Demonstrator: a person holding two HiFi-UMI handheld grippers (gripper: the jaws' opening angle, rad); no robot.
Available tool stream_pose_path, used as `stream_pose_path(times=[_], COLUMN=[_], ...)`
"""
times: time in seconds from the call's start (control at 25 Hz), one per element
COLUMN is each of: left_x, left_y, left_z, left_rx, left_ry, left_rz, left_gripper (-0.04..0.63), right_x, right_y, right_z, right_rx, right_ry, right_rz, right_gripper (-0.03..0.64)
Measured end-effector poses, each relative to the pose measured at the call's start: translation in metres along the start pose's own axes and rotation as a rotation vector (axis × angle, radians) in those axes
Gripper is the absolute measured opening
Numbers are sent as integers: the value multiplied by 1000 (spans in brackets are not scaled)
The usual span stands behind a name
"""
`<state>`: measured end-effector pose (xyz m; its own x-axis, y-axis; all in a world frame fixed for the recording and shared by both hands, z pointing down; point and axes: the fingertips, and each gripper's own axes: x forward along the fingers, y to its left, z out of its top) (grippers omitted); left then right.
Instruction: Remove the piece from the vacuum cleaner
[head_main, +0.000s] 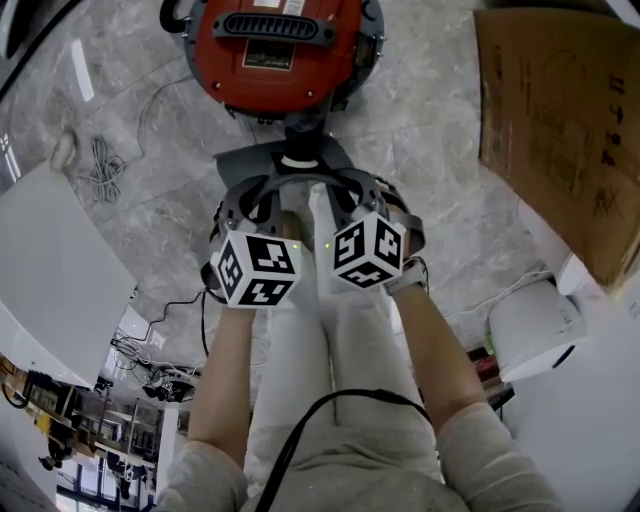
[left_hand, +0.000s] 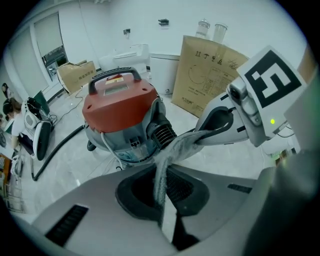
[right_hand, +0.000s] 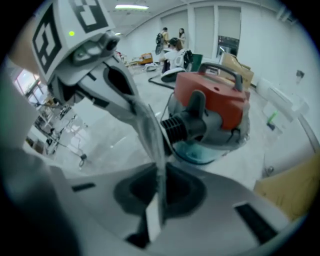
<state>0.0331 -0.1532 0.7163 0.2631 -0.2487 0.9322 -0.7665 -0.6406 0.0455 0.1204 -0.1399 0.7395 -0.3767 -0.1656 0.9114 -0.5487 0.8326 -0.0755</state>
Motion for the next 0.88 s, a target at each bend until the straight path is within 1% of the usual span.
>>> stream_pose_path(times=[0.08,0.16,0.36,0.52,0.6,0.68,0.72,0.88], left_x=[1,6,25,38,39,33,28,9], left_y=[0,0,3,3,1,0,0,-4], left_z=[-2,-6,-22,-28,-29,-28,-26,-17], left_rx=[7,-6,-40,-79,-105,-122,-119,-60], left_ry=[-1,2,36,43,44,38,29,-15], left_rz=[1,-6,-28,-46,-60,-60,-54,-17], left_gripper=[35,35,35,35,35,34,34,34], right_x=[3,-1,-20,-26,-25,-21,-19,-7], right_y=[3,4,6,9,11,12,11,7], right_z=[-1,0,17,27,25,19,15,0], right_rx=[31,23,-87,-180,-202,-168,-141,-76], right_ry=[8,4,-34,-37,-30,-25,-19,15], right_rz=[17,7,-60,-87,-90,-70,-57,-31], right_gripper=[26,26,26,26,26,26,26,26])
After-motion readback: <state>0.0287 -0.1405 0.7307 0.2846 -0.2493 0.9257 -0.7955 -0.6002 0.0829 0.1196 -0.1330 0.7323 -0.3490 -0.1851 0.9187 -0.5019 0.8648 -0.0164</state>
